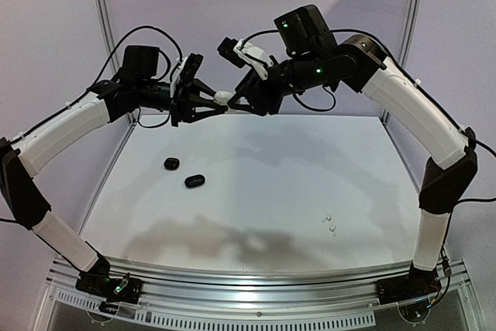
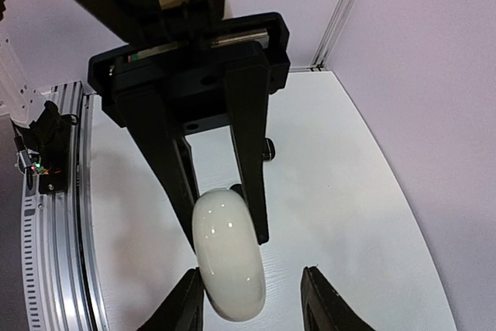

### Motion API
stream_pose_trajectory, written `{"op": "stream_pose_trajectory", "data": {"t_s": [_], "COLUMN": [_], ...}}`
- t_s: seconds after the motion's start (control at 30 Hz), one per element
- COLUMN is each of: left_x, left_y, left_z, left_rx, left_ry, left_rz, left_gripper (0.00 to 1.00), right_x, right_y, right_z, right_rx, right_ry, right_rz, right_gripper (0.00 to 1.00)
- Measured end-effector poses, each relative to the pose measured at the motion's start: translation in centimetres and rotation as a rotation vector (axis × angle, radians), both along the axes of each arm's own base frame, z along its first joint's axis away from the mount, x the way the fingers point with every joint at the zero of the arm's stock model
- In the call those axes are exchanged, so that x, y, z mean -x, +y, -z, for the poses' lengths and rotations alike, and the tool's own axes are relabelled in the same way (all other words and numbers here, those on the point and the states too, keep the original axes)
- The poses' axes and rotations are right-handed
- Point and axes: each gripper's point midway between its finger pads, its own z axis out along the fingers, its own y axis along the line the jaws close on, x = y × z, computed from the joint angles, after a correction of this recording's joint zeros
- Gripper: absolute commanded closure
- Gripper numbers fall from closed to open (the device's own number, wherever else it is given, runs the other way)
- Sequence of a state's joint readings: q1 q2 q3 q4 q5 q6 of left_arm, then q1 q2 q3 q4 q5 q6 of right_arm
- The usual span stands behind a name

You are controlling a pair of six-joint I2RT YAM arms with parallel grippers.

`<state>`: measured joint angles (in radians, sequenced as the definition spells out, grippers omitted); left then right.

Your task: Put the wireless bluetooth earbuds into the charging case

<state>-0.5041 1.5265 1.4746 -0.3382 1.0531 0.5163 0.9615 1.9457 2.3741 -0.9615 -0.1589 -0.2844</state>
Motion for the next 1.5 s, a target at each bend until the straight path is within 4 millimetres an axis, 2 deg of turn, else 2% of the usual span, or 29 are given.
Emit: {"op": "stream_pose_trajectory", "data": {"t_s": [0.43,0.7,1.17,1.5], "left_x": [-0.6,-0.3,0.0,-0.3], "left_y": [0.2,0.2,0.0,-0.1], "left_z": [0.8,1.1,1.5,1.3], "left_rx": [-0.033,-0.035,0.0,0.024], "left_ry": [-0.124,-0.123,0.114,0.209], "left_rz": [-0.014,0.001,-0.029,-0.049], "left_gripper": [1.0,1.0,1.0,1.0], "right_x": [-1.0,-2.9,-2.7,-1.8], "right_y": [-0.3,-0.9,-0.1,0.9], "right_z": [-0.1,-0.8,-0.6,-1.9], "right_rx": [-0.017,-0.058,-0.096,-0.171], "right_ry": [0.018,0.011,0.061,0.096], "right_rz": [0.055,0.105,0.067,0.0], "right_gripper": [0.6,0.6,0.56,0.51]}}
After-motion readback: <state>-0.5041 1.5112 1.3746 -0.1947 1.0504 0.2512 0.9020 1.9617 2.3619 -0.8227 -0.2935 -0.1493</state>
